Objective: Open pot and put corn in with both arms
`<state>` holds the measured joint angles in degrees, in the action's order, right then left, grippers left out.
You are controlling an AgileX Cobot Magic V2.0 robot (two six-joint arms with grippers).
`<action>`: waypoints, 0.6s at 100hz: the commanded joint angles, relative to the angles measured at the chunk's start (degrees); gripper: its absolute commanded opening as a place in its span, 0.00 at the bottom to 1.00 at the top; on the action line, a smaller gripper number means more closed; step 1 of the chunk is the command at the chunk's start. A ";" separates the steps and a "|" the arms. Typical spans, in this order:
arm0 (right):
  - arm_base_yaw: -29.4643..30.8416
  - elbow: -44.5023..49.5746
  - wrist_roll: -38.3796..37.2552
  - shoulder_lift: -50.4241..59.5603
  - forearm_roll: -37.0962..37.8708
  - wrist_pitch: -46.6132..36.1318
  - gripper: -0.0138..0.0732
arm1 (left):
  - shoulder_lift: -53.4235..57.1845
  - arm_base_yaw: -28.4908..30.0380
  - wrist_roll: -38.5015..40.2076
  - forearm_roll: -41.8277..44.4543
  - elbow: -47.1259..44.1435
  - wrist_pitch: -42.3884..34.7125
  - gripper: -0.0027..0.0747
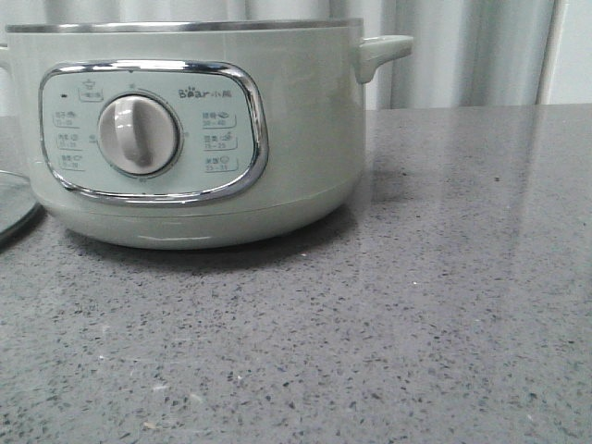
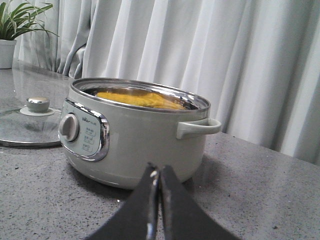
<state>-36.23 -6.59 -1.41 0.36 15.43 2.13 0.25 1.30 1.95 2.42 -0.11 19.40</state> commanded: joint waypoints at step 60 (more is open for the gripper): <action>23.45 7.39 -5.62 -0.68 0.21 -23.68 0.09 | 1.96 0.01 0.72 0.04 -0.37 -1.72 0.01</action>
<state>-19.77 -0.09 -3.72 0.36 16.20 -10.83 0.25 1.30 1.95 2.42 -0.11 19.40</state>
